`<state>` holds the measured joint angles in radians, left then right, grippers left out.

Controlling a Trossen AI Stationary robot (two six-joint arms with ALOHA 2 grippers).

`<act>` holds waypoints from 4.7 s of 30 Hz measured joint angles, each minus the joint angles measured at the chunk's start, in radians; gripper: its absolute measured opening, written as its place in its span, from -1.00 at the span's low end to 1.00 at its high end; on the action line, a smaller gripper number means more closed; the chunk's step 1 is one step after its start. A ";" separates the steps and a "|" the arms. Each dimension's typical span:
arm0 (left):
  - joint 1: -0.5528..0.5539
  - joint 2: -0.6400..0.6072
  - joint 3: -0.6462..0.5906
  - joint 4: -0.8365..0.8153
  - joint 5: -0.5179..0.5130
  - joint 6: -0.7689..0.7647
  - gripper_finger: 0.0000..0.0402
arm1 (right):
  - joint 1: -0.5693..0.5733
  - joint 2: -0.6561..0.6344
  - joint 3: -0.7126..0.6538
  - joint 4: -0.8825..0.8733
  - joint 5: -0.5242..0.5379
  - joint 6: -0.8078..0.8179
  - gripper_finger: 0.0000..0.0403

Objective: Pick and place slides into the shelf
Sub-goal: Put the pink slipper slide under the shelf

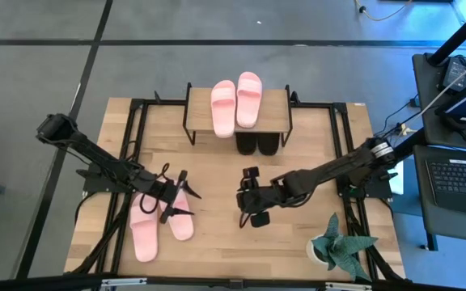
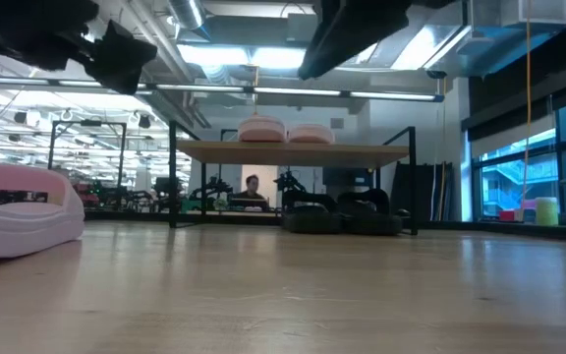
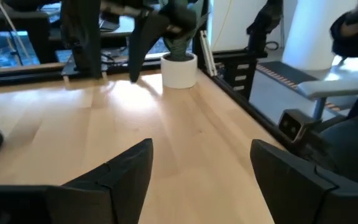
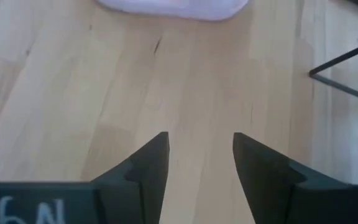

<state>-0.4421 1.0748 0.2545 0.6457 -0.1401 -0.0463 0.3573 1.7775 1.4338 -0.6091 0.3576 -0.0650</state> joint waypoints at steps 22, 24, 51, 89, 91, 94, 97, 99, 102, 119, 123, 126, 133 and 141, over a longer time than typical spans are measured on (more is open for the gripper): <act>-0.119 -0.004 0.142 -0.187 -0.201 -0.026 0.30 | 0.015 -0.065 -0.007 -0.221 0.115 0.087 -0.11; -0.148 -0.003 0.229 -0.384 -0.278 -0.035 0.30 | 0.015 -0.104 -0.052 -0.192 0.140 0.085 -0.11; -0.334 0.407 0.872 -1.607 -0.532 -0.794 0.30 | 0.014 -0.649 -0.752 0.563 0.152 0.021 -0.11; -0.208 0.779 0.960 -2.040 -0.280 -1.153 0.30 | 0.014 -0.647 -0.753 0.581 0.149 0.026 -0.11; -0.199 0.779 0.960 -2.040 -0.279 -1.155 0.30 | 0.014 -0.647 -0.753 0.580 0.149 0.026 -0.11; -0.184 0.779 0.960 -2.040 -0.251 -1.152 0.30 | 0.014 -0.647 -0.753 0.580 0.149 0.026 -0.11; -0.171 0.779 0.960 -2.040 -0.232 -1.152 0.25 | 0.014 -0.647 -0.753 0.580 0.149 0.026 -0.11; -0.165 0.779 0.960 -2.038 -0.226 -1.149 0.19 | 0.014 -0.647 -0.753 0.580 0.149 0.026 -0.11; -0.159 0.779 0.960 -2.038 -0.215 -1.149 0.03 | 0.014 -0.647 -0.753 0.580 0.149 0.026 -0.11; -0.158 0.778 0.960 -2.042 -0.209 -1.095 -0.95 | 0.014 -0.647 -0.753 0.580 0.149 0.026 -0.11; -0.158 0.778 0.960 -2.043 -0.211 -1.059 -0.97 | 0.014 -0.647 -0.753 0.579 0.149 0.026 -0.11; -0.157 0.777 0.964 -2.059 -0.217 -1.038 -0.98 | 0.014 -0.647 -0.753 0.579 0.149 0.024 -0.11; -0.138 0.777 1.064 -2.096 -0.298 -0.939 -0.99 | 0.014 -0.647 -0.753 0.578 0.148 0.007 -0.11; -0.057 0.776 1.185 -2.093 -0.468 -0.696 -0.99 | 0.014 -0.647 -0.753 0.578 0.148 0.000 -0.11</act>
<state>-0.4996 1.8511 1.4396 -1.4476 -0.6083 -0.7428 0.3714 1.1305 0.6811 -0.0311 0.5060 -0.0647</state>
